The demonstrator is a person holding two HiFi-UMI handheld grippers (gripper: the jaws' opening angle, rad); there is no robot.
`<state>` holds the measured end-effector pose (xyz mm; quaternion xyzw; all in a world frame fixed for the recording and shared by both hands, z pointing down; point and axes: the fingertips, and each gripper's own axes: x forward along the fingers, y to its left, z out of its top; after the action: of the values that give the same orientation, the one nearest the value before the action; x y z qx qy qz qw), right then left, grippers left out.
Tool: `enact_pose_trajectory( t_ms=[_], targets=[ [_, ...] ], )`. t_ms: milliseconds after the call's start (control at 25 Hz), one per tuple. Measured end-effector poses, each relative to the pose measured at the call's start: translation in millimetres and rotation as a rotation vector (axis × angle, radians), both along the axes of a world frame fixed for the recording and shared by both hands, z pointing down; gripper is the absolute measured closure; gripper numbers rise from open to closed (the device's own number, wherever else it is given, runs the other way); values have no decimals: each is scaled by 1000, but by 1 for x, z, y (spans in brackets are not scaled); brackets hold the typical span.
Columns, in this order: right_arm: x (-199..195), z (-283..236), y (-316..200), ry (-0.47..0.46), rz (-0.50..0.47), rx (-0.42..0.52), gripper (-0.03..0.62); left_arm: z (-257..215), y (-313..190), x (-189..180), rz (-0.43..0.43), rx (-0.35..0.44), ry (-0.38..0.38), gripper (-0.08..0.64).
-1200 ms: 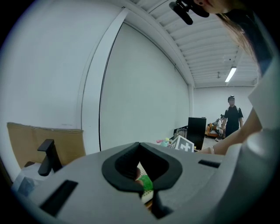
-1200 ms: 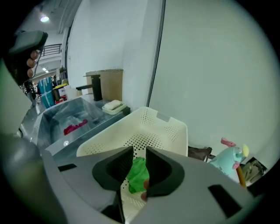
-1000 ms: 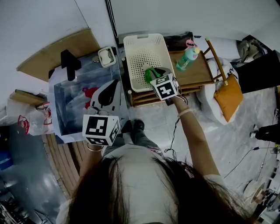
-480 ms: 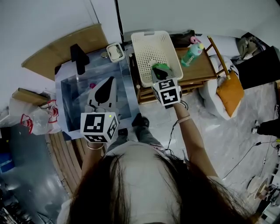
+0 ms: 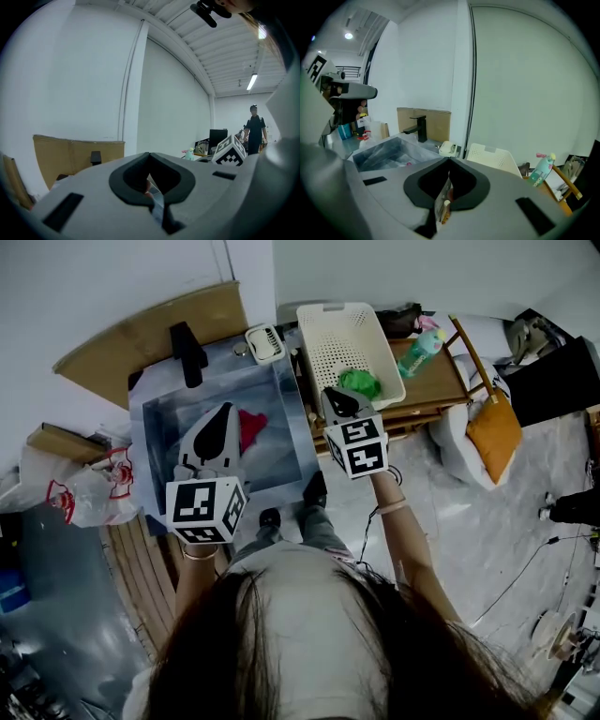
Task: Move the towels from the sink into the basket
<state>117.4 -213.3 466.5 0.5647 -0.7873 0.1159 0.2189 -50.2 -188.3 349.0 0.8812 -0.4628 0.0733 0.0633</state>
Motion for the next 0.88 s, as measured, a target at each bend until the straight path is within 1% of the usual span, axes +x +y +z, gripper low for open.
enact_pose_trajectory(
  t_ms=[280,520,720,880],
  targets=[
    [-42,-3,13,-29,-20,-2,568,1,5,-38,-5,-4,8,557],
    [-81,-2,20,-54,-59,-12,568,7,9,-68,-4,-10,13,557],
    [-105,0,21,-44,-84,-9,566,10,12,-87,0,-10,15,557],
    [-124,6,21,-30,-116,-25,565,12,16,-99,-1,-18,24,557]
  ],
)
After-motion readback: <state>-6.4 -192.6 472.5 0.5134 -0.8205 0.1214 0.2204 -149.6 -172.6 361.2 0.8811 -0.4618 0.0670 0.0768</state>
